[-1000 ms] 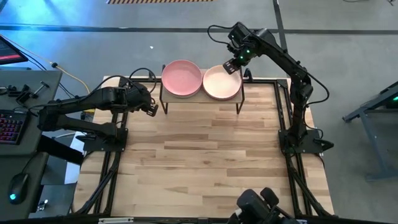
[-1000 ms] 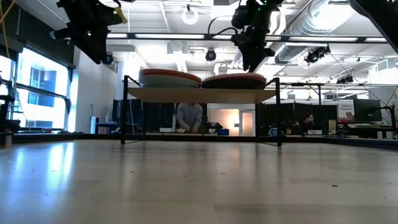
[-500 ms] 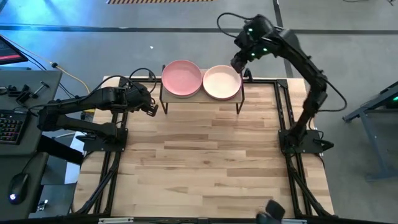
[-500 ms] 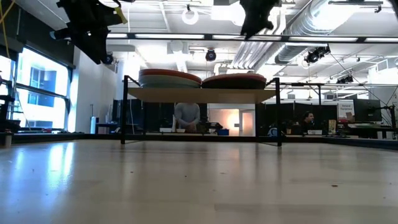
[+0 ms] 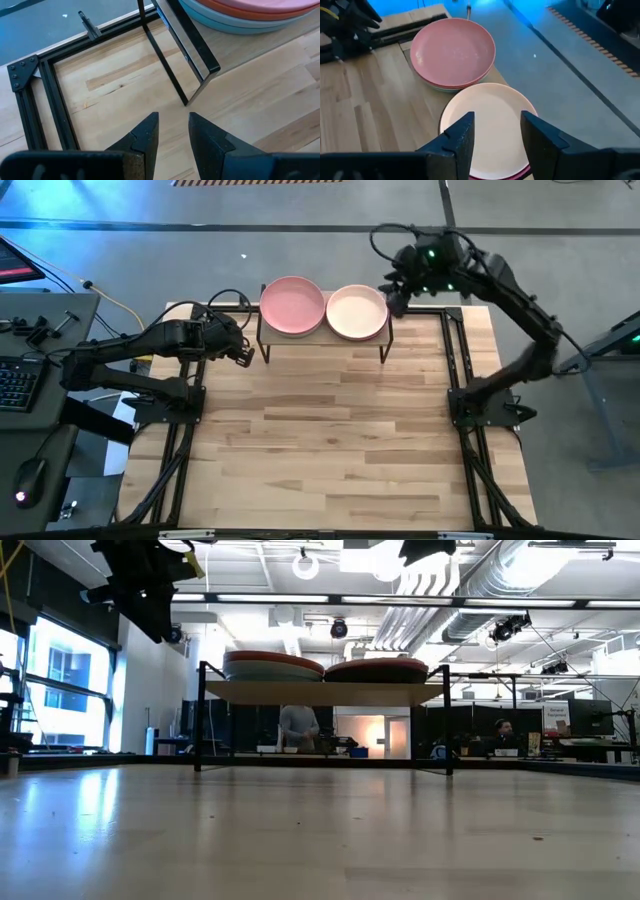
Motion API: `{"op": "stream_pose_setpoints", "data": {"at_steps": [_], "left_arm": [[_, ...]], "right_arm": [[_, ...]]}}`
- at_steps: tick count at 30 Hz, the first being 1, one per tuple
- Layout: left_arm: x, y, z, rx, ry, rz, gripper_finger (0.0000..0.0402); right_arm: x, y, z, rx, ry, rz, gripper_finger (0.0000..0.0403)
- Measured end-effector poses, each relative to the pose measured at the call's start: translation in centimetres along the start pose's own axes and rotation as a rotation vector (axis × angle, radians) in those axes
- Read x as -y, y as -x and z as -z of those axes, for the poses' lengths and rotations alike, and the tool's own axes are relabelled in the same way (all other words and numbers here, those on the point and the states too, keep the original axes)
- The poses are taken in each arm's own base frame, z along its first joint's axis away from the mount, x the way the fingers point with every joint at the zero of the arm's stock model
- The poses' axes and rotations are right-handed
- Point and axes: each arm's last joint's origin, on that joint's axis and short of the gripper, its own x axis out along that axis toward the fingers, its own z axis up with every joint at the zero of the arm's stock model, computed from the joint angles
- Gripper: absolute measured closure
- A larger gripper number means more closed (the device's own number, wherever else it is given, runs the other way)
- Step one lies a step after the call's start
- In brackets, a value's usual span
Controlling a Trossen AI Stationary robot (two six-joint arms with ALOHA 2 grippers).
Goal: Place and stack plates onto a shelf
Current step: Return to Home Position
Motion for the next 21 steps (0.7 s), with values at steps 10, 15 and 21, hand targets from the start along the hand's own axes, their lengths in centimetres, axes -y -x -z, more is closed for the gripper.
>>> {"op": "stream_pose_setpoints", "data": {"at_steps": [10, 15, 21], "left_arm": [[0.0, 0.0, 0.0, 0.0, 0.0, 0.0, 0.0306], [0.0, 0.0, 0.0, 0.0, 0.0, 0.0, 0.0306], [0.0, 0.0, 0.0, 0.0, 0.0, 0.0, 0.0306]], "right_arm": [[-1.0, 0.1, 10.1, 0.311, -0.052, -0.024, 0.0265], [-1.5, -0.3, 16.3, 0.357, -0.084, -0.019, 0.0265], [-2.0, -1.7, 22.0, 0.454, -0.329, -0.072, 0.0265]]}}
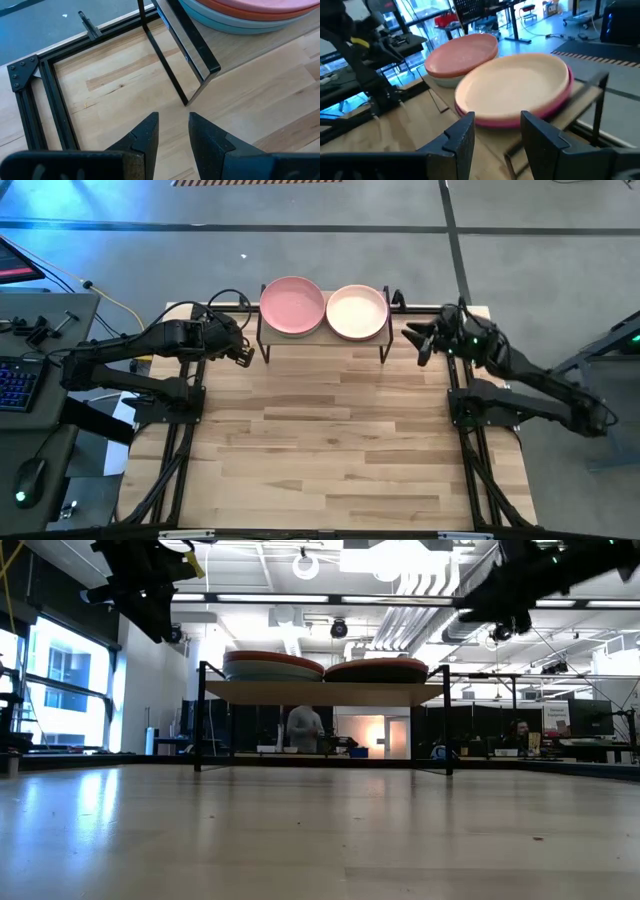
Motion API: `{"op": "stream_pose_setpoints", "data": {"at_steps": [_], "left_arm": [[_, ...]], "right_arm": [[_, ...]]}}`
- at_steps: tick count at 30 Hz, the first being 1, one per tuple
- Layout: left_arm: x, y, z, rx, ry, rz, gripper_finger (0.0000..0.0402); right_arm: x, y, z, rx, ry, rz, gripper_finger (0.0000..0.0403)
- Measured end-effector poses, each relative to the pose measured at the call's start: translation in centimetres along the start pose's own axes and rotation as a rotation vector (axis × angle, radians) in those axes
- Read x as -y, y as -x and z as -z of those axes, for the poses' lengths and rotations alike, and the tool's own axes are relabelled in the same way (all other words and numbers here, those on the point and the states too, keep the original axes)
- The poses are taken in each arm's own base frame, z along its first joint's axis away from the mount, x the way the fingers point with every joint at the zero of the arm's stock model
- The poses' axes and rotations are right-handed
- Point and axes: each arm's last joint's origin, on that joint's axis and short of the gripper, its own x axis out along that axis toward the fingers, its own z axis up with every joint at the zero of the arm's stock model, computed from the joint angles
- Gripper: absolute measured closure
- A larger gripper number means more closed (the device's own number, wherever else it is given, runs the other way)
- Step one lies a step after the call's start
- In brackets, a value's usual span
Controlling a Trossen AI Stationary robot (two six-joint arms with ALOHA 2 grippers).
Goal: Place and stack plates onto a shelf
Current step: Return to Home Position
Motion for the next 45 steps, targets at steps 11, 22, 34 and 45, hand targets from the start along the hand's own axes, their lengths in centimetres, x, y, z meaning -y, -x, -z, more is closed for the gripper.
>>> {"op": "stream_pose_setpoints", "data": {"at_steps": [11, 22, 34, 45], "left_arm": [[0.0, 0.0, 0.0, 0.0, 0.0, 0.0, 0.0306], [0.0, 0.0, 0.0, 0.0, 0.0, 0.0, 0.0306], [0.0, 0.0, 0.0, 0.0, 0.0, 0.0, 0.0306], [0.0, 0.0, 0.0, 0.0, 0.0, 0.0, 0.0306]], "right_arm": [[2.0, 0.5, 7.2, 0.19, -0.013, -0.004, 0.0265], [2.8, 0.8, 10.2, 0.248, 0.053, -0.009, 0.0265], [3.2, 0.6, 12.1, 0.112, 0.055, 0.017, 0.0265], [3.4, 0.5, 12.7, 0.049, 0.072, 0.019, 0.0265]]}}
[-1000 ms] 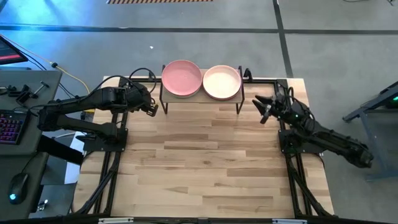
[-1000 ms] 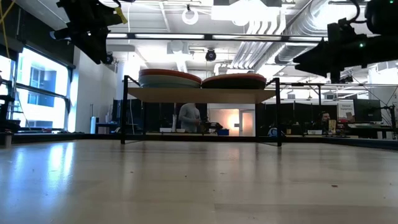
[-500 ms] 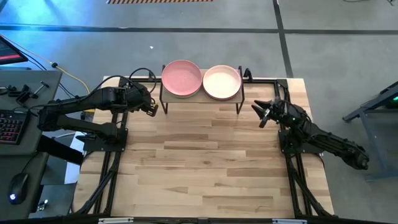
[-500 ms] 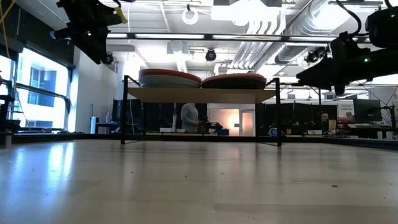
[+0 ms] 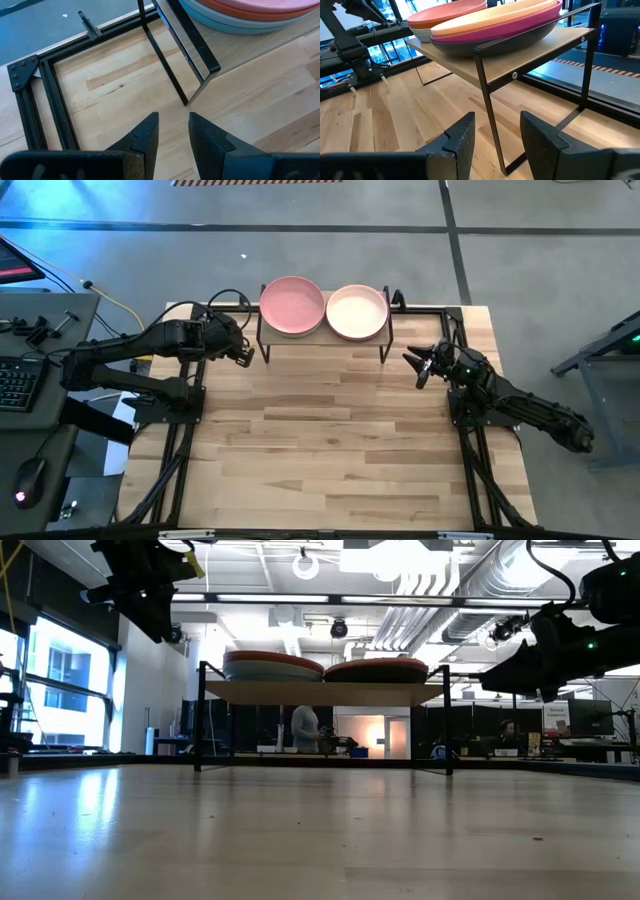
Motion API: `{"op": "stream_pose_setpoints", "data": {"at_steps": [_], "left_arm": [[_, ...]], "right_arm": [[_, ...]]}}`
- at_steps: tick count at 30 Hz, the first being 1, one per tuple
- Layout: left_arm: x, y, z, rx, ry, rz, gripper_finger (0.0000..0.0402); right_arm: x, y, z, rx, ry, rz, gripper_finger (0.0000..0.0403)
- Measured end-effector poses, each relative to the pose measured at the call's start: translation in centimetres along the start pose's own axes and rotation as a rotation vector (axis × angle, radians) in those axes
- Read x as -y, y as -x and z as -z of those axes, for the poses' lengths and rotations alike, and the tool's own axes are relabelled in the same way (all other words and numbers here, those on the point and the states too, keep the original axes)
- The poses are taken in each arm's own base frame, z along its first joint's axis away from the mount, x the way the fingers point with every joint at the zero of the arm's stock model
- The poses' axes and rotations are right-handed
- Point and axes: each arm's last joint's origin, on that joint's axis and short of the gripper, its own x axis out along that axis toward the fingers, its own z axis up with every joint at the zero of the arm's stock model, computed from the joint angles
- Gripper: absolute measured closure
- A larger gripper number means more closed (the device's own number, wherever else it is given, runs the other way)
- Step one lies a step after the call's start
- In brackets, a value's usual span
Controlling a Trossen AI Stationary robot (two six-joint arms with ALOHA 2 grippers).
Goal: Place and stack plates onto a shelf
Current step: Return to Home Position
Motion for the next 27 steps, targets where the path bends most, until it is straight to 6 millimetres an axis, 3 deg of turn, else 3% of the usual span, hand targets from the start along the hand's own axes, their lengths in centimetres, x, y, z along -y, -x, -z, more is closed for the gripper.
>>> {"op": "stream_pose_setpoints", "data": {"at_steps": [27], "left_arm": [[-0.13, 0.21, 0.04, 0.006, 0.003, 0.008, 0.0306]], "right_arm": [[0.01, 0.0, 0.03, -0.004, 0.0, 0.001, 0.0265]]}}
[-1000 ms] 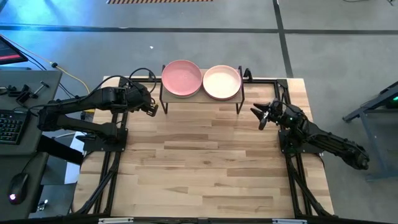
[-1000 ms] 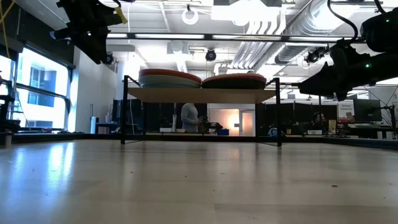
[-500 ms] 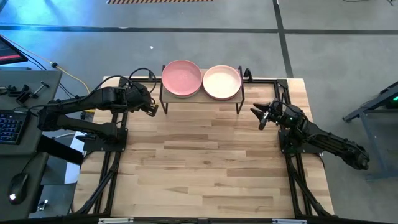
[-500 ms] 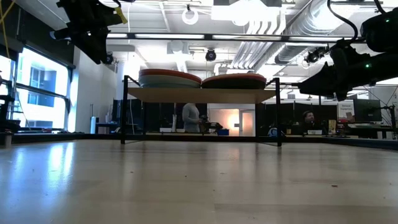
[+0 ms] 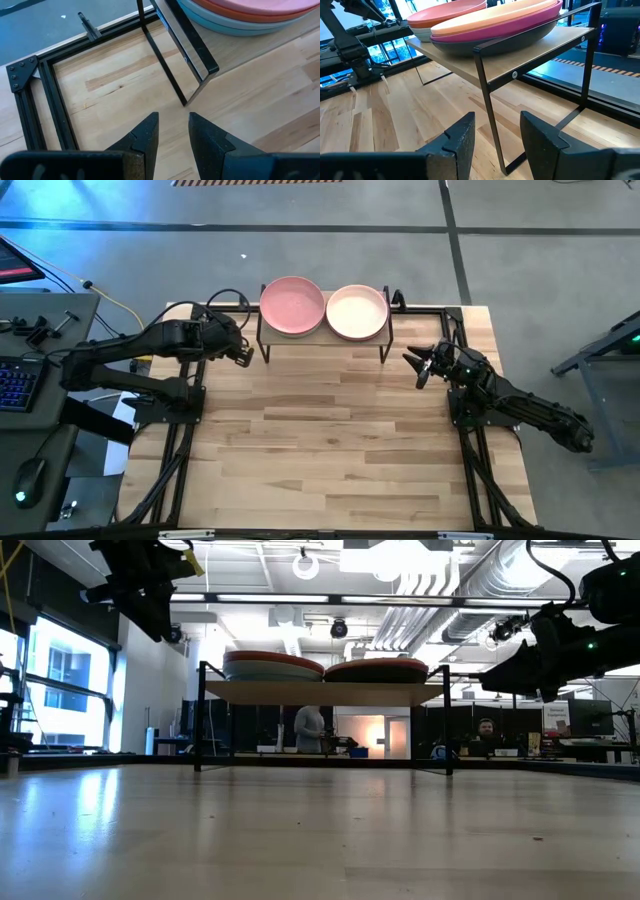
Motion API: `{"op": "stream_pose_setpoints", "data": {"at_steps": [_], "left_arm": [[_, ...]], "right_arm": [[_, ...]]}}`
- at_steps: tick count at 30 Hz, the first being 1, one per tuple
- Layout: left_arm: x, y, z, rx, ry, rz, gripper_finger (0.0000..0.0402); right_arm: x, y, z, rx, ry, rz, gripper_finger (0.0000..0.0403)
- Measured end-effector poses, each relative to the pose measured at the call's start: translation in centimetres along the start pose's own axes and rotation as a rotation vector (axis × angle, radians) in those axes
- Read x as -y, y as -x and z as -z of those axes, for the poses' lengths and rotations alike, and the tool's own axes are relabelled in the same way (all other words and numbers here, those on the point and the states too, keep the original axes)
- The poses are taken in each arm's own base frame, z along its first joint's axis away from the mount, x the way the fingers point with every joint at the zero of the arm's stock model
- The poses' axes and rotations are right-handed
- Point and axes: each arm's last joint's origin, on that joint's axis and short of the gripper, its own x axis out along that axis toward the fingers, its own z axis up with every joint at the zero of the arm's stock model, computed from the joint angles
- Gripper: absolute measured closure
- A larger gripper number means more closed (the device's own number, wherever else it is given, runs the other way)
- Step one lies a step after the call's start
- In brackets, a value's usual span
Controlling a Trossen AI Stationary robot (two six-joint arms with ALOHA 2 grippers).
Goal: Place and stack plates onto a shelf
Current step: Return to Home Position
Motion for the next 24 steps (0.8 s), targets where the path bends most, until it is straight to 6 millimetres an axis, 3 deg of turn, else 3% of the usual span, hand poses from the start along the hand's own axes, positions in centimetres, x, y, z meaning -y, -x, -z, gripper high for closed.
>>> {"op": "stream_pose_setpoints", "data": {"at_steps": [8, 16, 24], "left_arm": [[-1.4, 1.6, 0.2, 0.053, 0.043, 0.055, 0.0306], [-3.9, 4.4, 0.6, 0.16, 0.331, 0.193, 0.0306], [-2.4, 3.9, 1.0, 0.486, 0.083, 0.498, 0.0306]], "right_arm": [[0.0, 0.0, 0.0, 0.0, 0.0, 0.0, 0.0265], [0.0, 0.0, 0.0, 0.0, 0.0, 0.0, 0.0265], [0.0, 0.0, 0.0, 0.0, 0.0, 0.0, 0.0265]]}}
